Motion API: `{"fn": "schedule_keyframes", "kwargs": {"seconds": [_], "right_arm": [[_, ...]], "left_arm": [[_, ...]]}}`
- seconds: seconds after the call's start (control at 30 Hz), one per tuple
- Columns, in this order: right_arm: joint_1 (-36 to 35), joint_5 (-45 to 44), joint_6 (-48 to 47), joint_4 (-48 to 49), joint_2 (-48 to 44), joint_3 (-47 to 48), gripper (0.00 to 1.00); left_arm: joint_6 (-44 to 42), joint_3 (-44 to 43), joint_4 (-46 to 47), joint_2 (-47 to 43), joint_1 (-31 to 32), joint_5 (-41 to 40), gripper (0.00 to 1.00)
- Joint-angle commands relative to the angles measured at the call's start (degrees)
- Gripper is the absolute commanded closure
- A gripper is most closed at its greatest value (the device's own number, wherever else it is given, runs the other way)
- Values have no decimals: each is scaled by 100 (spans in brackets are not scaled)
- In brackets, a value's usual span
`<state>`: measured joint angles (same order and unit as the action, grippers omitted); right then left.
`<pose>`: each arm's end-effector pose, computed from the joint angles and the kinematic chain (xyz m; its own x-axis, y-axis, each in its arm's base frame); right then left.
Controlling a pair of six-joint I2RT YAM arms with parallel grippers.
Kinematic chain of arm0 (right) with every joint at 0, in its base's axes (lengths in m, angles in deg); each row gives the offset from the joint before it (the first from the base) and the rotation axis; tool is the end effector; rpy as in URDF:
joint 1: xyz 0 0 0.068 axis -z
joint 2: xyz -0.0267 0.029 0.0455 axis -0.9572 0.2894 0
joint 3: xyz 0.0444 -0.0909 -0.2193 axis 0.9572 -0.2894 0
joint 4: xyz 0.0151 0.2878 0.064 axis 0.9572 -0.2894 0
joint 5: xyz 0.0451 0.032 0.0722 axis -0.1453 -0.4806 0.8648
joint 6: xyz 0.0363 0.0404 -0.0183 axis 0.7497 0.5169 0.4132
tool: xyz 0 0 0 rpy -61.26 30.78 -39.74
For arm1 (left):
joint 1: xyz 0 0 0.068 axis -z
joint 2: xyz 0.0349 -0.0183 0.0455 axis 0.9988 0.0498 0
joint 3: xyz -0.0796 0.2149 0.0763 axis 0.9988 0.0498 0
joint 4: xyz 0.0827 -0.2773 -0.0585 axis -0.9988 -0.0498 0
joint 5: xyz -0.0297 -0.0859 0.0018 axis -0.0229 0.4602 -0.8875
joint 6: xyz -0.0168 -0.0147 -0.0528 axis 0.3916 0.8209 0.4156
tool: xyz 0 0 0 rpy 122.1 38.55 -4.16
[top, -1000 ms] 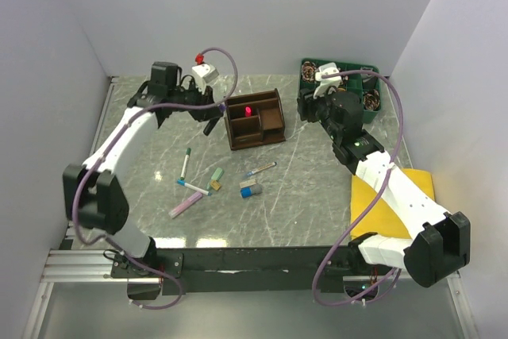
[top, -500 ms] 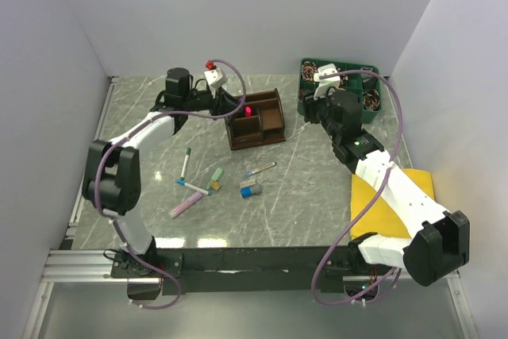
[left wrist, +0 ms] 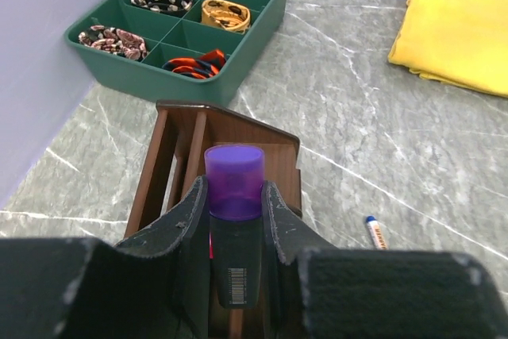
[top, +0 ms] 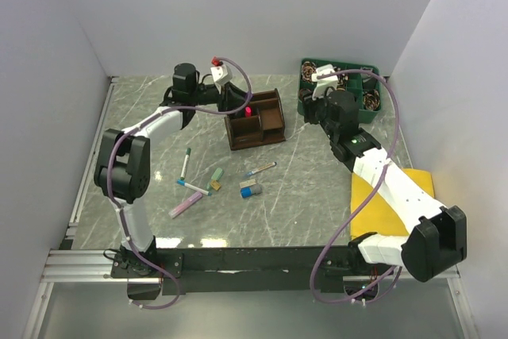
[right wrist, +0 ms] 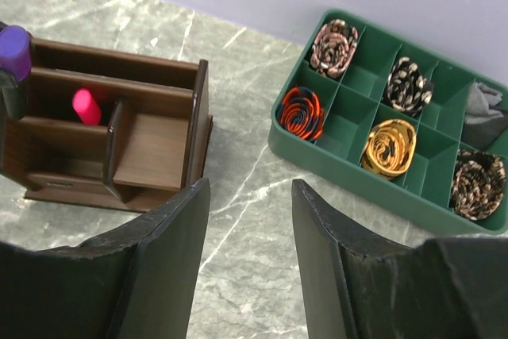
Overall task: Sort the stationery into containers
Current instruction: Place the pen in the storage box, then pick up the pen from the center of the board.
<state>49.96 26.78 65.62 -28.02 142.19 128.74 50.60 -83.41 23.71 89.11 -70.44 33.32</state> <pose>0.3176 0.1303 0.3069 -0.1394 -0.2181 -0.9659 -0.2914 0.9413 -0.1704 0.4311 -0.1657 0.2315 -0.0086 0.0850 -0.9963 0.9703 0.2414 0.0122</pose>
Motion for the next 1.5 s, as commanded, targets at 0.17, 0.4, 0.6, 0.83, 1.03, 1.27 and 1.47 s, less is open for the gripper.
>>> {"fn": "schedule_keyframes", "kwargs": {"seconds": [0.17, 0.4, 0.6, 0.83, 1.03, 1.27, 1.47], "right_arm": [[37, -25, 36, -253, 260, 583, 47], [28, 63, 159, -455, 287, 610, 47], [-33, 80, 159, -508, 340, 645, 47], [-138, 80, 150, -455, 322, 610, 47], [-200, 159, 107, -464, 226, 584, 46], [-200, 975, -613, -630, -82, 189, 40], [-191, 2689, -1158, -1577, -319, 100, 37]], "left_arm": [[-535, -186, 654, 502, 69, 164, 99], [-939, 86, 794, 529, 60, 41, 99], [-1291, 245, 627, 511, -10, 24, 78], [-1687, 684, 521, -340, -133, -310, 37], [-1915, 403, -1414, -1579, -186, -705, 34], [-2295, 1148, -5062, -3274, -247, -1908, 31], [-950, 1231, -7084, -3305, -431, -3517, 31]]}}
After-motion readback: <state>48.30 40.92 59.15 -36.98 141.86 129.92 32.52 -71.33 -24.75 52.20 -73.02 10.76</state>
